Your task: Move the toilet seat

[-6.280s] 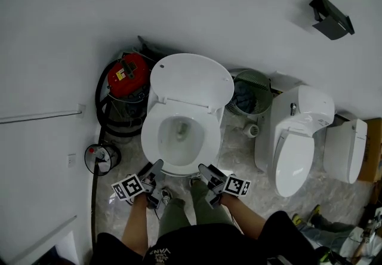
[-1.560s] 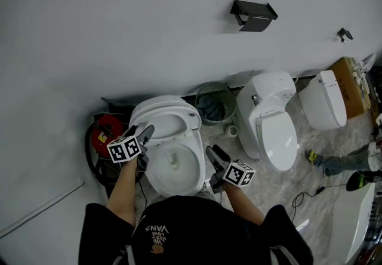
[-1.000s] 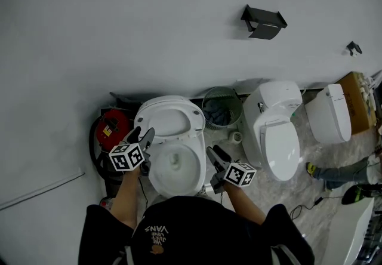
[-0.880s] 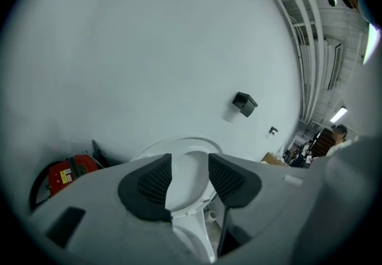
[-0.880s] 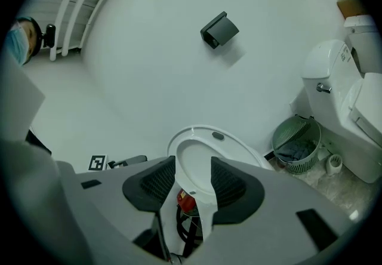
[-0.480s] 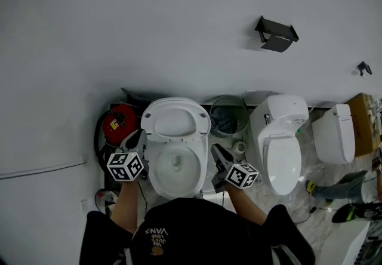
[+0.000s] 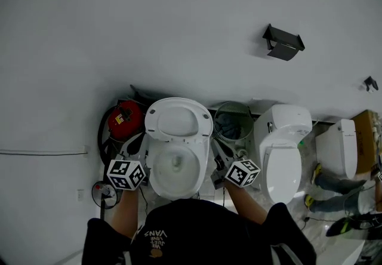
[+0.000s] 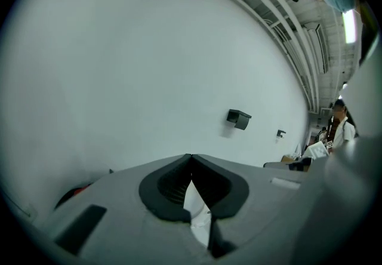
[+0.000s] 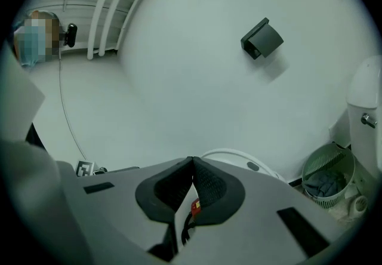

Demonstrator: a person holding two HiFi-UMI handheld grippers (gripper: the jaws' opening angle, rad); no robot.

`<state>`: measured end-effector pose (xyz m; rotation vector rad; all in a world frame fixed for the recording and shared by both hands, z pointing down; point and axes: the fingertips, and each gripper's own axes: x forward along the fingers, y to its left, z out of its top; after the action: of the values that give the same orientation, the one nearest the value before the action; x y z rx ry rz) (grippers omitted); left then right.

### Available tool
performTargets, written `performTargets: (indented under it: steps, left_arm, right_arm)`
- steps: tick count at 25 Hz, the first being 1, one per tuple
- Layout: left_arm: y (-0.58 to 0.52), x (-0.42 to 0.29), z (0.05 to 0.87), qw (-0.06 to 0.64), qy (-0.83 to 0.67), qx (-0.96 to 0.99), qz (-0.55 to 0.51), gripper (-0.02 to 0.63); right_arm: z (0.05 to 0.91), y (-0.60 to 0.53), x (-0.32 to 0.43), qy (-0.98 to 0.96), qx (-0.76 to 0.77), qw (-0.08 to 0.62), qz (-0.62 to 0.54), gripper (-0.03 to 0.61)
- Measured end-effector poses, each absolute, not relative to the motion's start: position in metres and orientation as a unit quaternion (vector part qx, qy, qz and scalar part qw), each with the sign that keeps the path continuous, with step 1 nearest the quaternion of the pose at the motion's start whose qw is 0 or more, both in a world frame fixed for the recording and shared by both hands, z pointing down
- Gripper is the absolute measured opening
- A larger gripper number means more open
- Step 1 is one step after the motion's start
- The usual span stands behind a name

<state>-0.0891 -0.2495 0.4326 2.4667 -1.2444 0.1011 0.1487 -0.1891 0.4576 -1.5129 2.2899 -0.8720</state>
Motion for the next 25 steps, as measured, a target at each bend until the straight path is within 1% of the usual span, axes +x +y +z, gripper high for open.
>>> performTargets:
  steps: [4, 11, 19, 25]
  left_arm:
    - [-0.227, -0.091, 0.424, 0.165, -0.457, 0.873, 0.04, 0.008]
    - [-0.188, -0.092, 0.425, 0.165, -0.483, 0.859, 0.046, 0.008]
    - [-0.161, -0.085, 0.422, 0.147, -0.498, 0.852, 0.069, 0.008]
    - [-0.138, -0.087, 0.425, 0.146, -0.502, 0.85, 0.065, 0.008]
  right_arm:
    - [0.448, -0.187, 0.144, 0.804, -0.505, 0.123, -0.289, 0.0]
    - [0.436, -0.182, 0.144, 0.824, -0.489, 0.099, -0.269, 0.0]
    - [0.426, -0.174, 0.142, 0.844, -0.464, 0.084, -0.256, -0.001]
    - [0.426, -0.159, 0.13, 0.856, -0.448, 0.067, -0.248, -0.002]
